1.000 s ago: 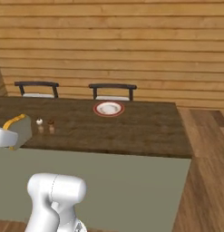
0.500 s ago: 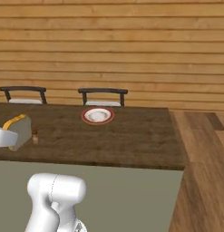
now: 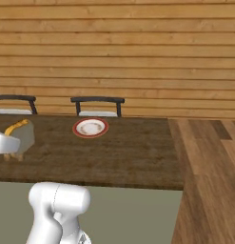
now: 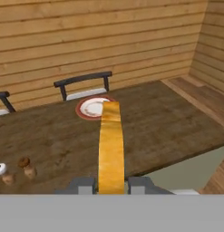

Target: Start the toaster. Once the lever pops up, take the bread to the plate on the dining counter.

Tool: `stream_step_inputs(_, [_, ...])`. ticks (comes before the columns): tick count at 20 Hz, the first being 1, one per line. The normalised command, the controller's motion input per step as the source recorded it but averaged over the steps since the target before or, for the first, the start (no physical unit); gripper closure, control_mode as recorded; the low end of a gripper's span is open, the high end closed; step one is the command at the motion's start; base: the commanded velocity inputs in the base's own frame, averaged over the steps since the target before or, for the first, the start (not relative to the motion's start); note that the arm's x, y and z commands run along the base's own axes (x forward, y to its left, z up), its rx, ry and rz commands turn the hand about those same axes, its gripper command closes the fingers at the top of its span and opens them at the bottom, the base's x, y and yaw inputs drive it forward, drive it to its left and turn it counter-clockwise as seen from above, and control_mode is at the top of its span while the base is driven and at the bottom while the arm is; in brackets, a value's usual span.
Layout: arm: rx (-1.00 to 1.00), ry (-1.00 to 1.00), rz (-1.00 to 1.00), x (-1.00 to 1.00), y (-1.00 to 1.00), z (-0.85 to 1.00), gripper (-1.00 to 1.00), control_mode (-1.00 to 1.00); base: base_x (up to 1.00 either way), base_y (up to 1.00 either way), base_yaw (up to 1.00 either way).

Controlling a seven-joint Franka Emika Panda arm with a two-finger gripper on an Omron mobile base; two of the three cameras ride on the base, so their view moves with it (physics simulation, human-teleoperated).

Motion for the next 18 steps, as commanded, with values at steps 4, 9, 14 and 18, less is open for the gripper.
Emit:
stream_step_inputs(4, [0.00, -0.07, -0.03, 0.48, -0.32, 0.00, 1.00, -1.00, 0.00, 0.00, 0.00])
stream_step_inputs(9, [0.00, -0.06, -0.02, 0.50, -0.33, 0.00, 1.00, -1.00, 0.00, 0.00, 0.00])
stream_step_inputs(14, [0.08, -0.03, 0.00, 0.61, -0.31, 0.00, 1.00, -1.00, 0.00, 0.00, 0.00])
stream_step_inputs(18, [0.14, 0.00, 0.00, 0.71, -0.30, 0.00, 1.00, -1.00, 0.00, 0.00, 0.00])
